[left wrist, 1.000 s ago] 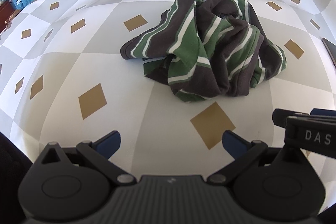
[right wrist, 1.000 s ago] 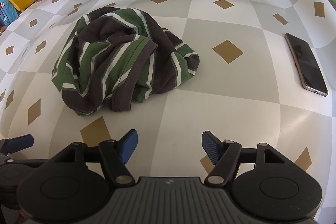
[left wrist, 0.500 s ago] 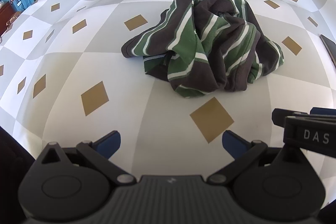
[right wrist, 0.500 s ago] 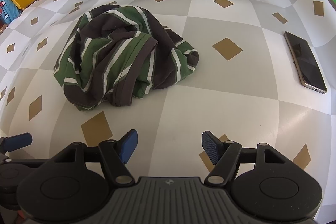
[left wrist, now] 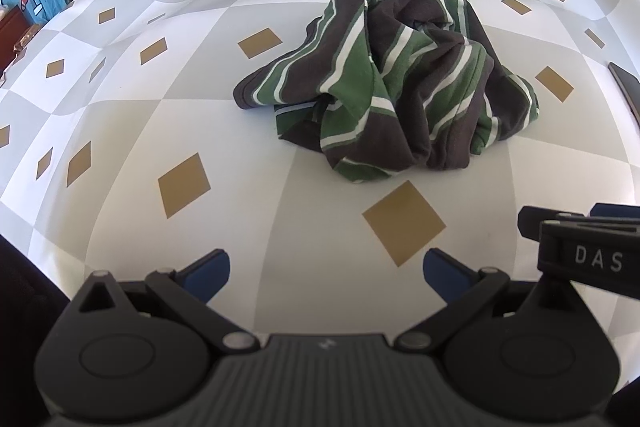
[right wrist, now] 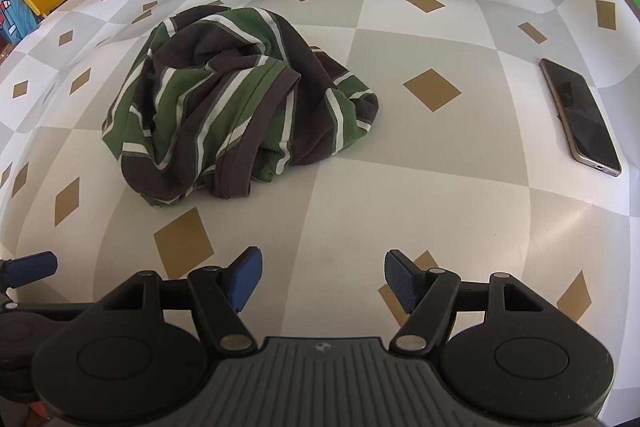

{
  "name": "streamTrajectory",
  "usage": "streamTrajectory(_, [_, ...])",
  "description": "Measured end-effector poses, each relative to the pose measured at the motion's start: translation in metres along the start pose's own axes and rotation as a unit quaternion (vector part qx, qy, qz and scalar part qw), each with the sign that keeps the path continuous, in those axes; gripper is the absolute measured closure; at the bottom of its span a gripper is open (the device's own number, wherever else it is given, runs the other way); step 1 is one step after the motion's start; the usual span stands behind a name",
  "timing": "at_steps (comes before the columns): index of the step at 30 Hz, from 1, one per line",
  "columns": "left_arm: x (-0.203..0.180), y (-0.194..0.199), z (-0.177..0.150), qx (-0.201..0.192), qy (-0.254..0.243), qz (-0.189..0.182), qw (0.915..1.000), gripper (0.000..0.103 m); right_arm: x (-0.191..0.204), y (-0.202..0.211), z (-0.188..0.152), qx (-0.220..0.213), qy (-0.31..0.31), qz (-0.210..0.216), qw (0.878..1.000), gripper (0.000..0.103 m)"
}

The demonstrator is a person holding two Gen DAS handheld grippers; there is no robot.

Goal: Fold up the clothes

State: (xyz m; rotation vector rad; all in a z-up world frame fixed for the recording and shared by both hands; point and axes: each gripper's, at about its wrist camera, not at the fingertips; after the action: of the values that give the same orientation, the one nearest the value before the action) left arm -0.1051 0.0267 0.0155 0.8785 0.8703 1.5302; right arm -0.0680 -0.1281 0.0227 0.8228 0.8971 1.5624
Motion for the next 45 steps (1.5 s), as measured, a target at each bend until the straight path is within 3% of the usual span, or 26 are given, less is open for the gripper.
streamTrajectory(45, [0.0018,0.0066,0.0004,-0.033,0.000,-0.001,0.9995,0.000,0.0029,0.0048,0.0025,-0.022,-0.006,0.012,1.000,0.035])
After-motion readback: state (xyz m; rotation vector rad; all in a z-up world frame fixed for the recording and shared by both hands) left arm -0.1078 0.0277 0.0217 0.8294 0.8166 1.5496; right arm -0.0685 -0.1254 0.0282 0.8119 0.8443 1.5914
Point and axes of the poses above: each gripper's, at about its wrist camera, not at the fingertips, and y roughly against the way its jaws point, x to its left, z to its top, and after that the axes turned 1 degree about y, right-handed
